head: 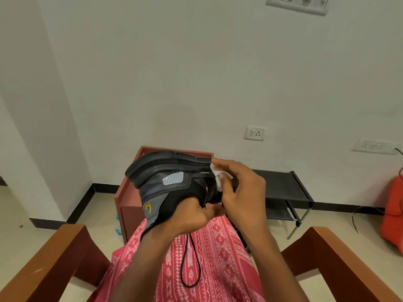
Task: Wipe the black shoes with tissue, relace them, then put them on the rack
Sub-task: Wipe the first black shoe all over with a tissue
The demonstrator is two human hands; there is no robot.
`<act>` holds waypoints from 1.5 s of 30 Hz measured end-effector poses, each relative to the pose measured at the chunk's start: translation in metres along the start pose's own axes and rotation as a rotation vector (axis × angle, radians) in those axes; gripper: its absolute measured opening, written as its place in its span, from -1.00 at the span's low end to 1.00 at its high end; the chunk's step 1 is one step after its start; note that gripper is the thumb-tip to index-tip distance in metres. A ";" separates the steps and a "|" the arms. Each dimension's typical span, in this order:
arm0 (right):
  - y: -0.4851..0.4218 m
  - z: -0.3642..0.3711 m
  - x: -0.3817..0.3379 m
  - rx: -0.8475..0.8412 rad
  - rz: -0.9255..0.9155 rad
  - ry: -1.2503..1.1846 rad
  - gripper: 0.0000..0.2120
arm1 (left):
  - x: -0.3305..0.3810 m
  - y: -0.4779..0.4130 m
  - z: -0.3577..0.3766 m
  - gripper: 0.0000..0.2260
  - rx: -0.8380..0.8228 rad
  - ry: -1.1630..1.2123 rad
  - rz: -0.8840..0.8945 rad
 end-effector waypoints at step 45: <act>0.011 0.011 0.000 -0.076 -0.361 -0.165 -0.60 | -0.007 0.002 -0.008 -0.27 -0.040 0.078 0.395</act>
Point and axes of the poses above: each hand's wrist, its own y-axis away from the middle knuckle, its own z-axis out of the palm, x = y × z, the point moved 2 cm from there along -y, towards the middle knuckle, and after that the axes turned 11 degrees about -z, right-handed, at the moved point
